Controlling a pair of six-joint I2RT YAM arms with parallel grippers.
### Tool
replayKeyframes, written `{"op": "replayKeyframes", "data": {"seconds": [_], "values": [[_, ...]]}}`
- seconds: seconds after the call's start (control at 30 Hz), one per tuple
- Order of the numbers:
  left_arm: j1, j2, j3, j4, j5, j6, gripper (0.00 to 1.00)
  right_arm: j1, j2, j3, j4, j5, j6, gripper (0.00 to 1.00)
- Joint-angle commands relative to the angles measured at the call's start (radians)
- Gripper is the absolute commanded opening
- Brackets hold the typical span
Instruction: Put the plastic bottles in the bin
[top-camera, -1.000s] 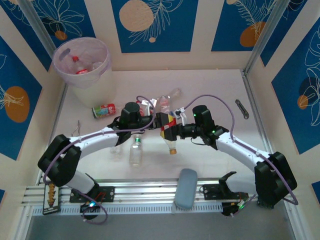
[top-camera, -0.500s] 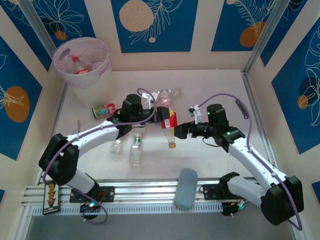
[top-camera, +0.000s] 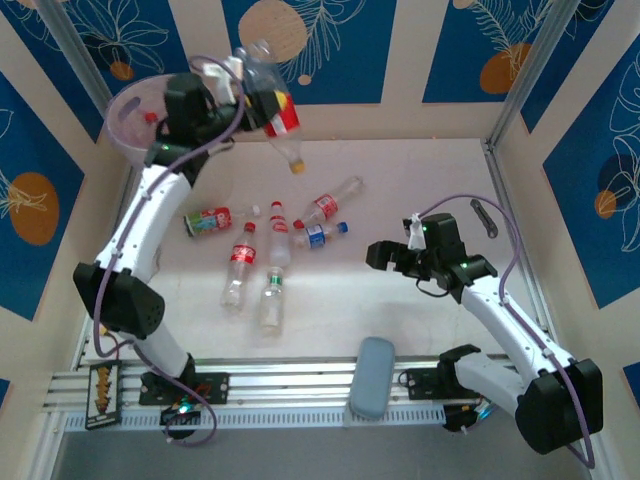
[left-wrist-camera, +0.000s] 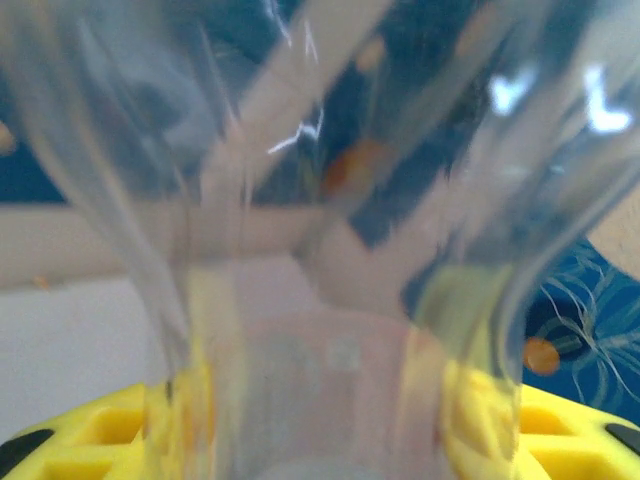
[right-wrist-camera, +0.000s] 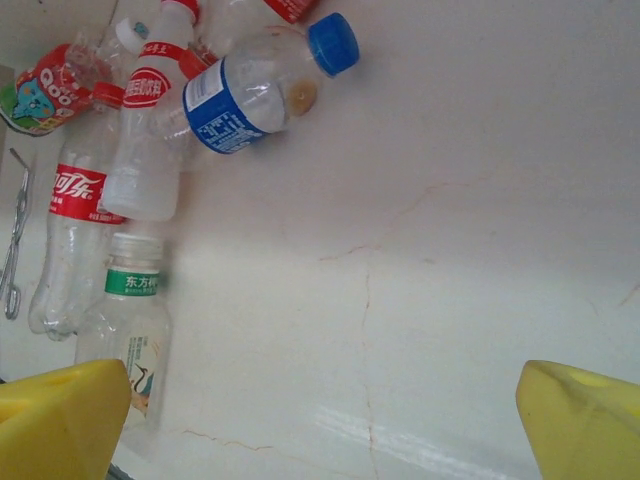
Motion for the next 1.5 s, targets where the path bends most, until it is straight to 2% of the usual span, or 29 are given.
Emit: {"op": "replayKeyframes", "data": {"seconds": [0.0,0.23,0.33,0.5,0.63,0.77,1.1,1.47], "values": [[0.086,0.055,0.144,-0.116,-0.025,0.058,0.00,-0.005,-0.043,-0.013,-0.051,0.027,0.038,0.99],[0.275,0.089,0.199,-0.002,-0.209,-0.010,0.00,-0.026,-0.114,-0.009,-0.112,-0.024,0.033,0.99],[0.340,0.146,0.278,-0.010,-0.268,-0.045,0.00,-0.049,-0.131,0.018,-0.180,-0.009,0.001,0.99],[0.394,0.187,0.314,-0.023,-0.382,-0.044,0.00,-0.063,-0.157,0.004,-0.201,-0.005,0.002,1.00],[0.399,0.209,0.318,-0.038,-0.441,0.008,0.00,-0.065,-0.159,-0.008,-0.203,-0.005,0.011,1.00],[0.397,0.279,0.407,-0.132,-0.433,0.041,0.00,-0.065,-0.155,-0.019,-0.192,-0.006,0.017,1.00],[0.386,0.366,0.439,-0.288,-0.393,0.132,0.00,-0.064,-0.165,-0.042,-0.185,0.007,0.034,0.99],[0.372,0.455,0.442,-0.388,-0.267,0.176,0.00,-0.061,-0.166,-0.064,-0.158,-0.006,0.039,0.98]]}}
